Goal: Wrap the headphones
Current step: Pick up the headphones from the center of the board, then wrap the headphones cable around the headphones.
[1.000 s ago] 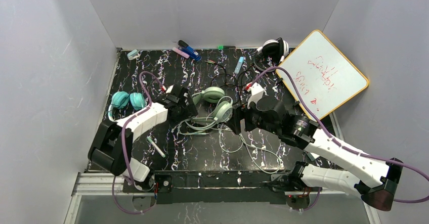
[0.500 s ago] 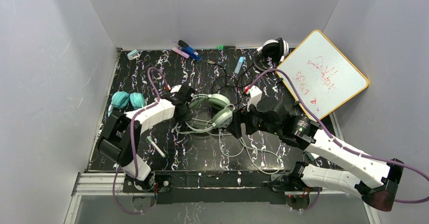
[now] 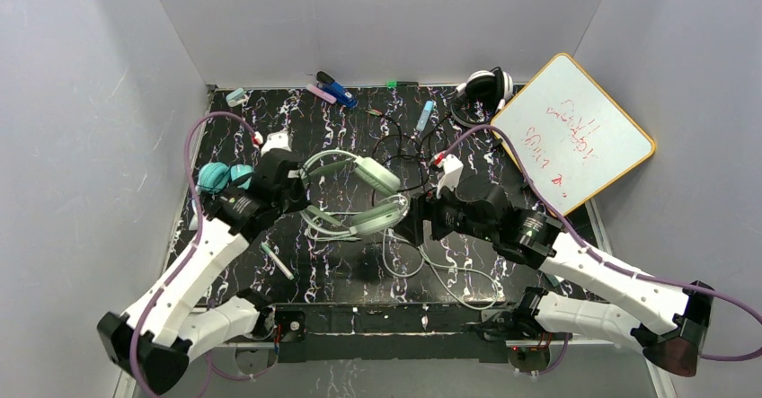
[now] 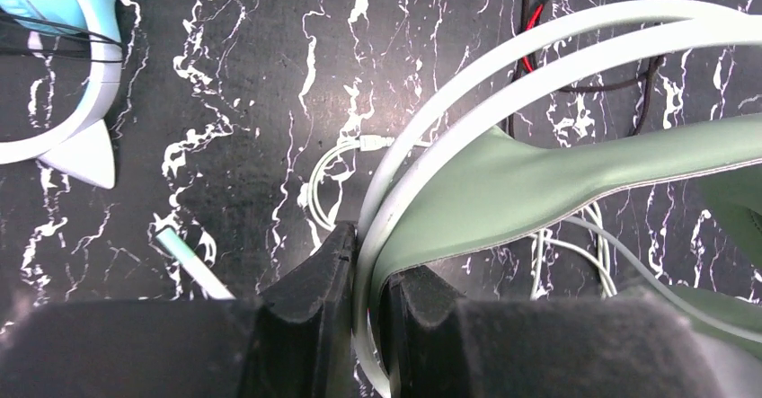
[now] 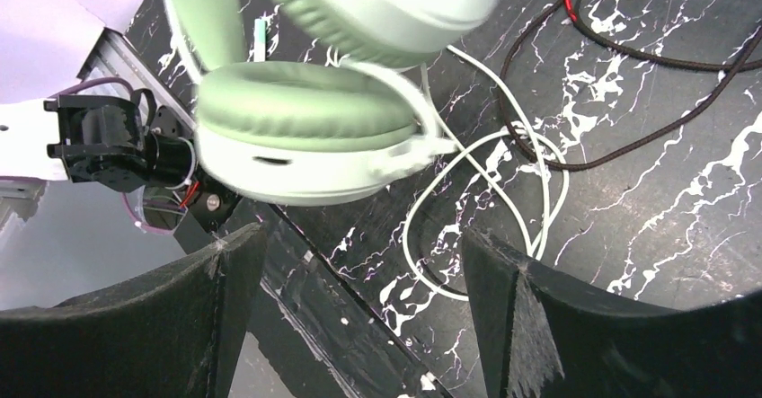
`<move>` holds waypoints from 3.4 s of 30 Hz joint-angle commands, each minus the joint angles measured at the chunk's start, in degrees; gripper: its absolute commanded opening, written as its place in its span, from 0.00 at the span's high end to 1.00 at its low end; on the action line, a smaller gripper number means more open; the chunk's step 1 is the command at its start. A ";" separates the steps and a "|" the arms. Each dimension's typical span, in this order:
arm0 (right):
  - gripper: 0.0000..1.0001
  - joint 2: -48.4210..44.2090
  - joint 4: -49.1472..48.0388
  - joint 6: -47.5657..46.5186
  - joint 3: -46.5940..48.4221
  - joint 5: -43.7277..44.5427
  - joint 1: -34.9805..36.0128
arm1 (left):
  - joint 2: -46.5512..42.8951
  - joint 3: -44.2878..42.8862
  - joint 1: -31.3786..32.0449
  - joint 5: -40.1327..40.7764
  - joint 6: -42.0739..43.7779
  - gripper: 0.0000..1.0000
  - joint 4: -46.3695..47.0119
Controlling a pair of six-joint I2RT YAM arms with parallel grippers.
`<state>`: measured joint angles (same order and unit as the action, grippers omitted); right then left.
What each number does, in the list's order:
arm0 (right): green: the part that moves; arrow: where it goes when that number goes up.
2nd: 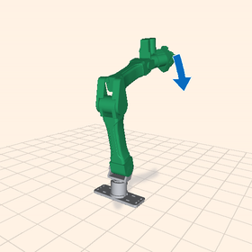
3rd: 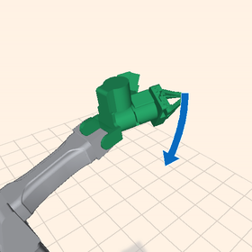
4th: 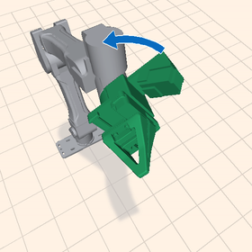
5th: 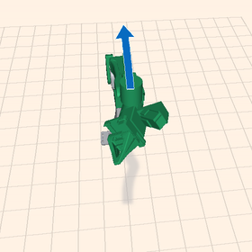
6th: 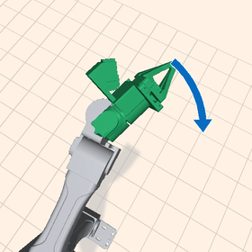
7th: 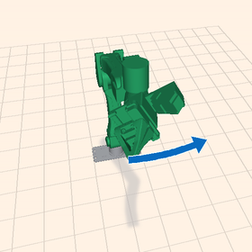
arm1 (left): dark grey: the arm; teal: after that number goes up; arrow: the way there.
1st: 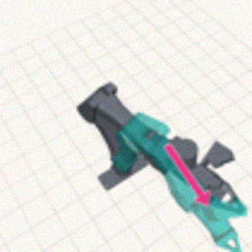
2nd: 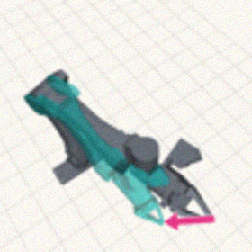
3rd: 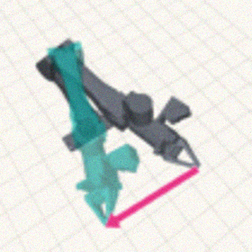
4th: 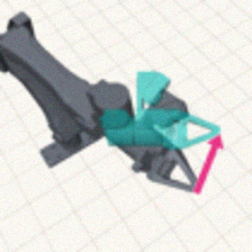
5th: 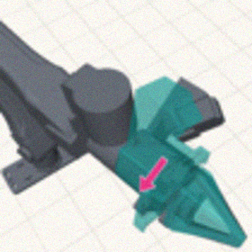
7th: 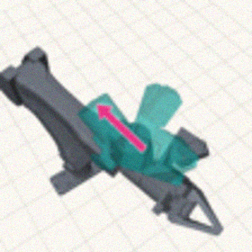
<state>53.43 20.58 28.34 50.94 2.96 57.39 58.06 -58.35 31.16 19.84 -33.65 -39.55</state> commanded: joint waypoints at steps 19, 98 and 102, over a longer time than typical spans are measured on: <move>0.08 -15.14 -13.83 0.02 -15.35 4.81 0.16 | -2.31 -26.35 0.22 0.07 -1.28 1.00 -15.29; 0.20 16.18 -64.64 -4.69 -16.36 -31.83 9.79 | 4.35 -34.23 0.22 -52.62 -33.09 1.00 14.37; 0.21 18.12 -65.40 -5.59 -16.28 -27.41 11.78 | 4.87 -34.33 0.22 -52.68 -32.97 1.00 14.40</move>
<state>69.87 -39.27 23.75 34.70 -29.36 67.66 63.26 -90.37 31.27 -32.10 -65.73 -27.14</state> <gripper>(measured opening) 0.803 0.126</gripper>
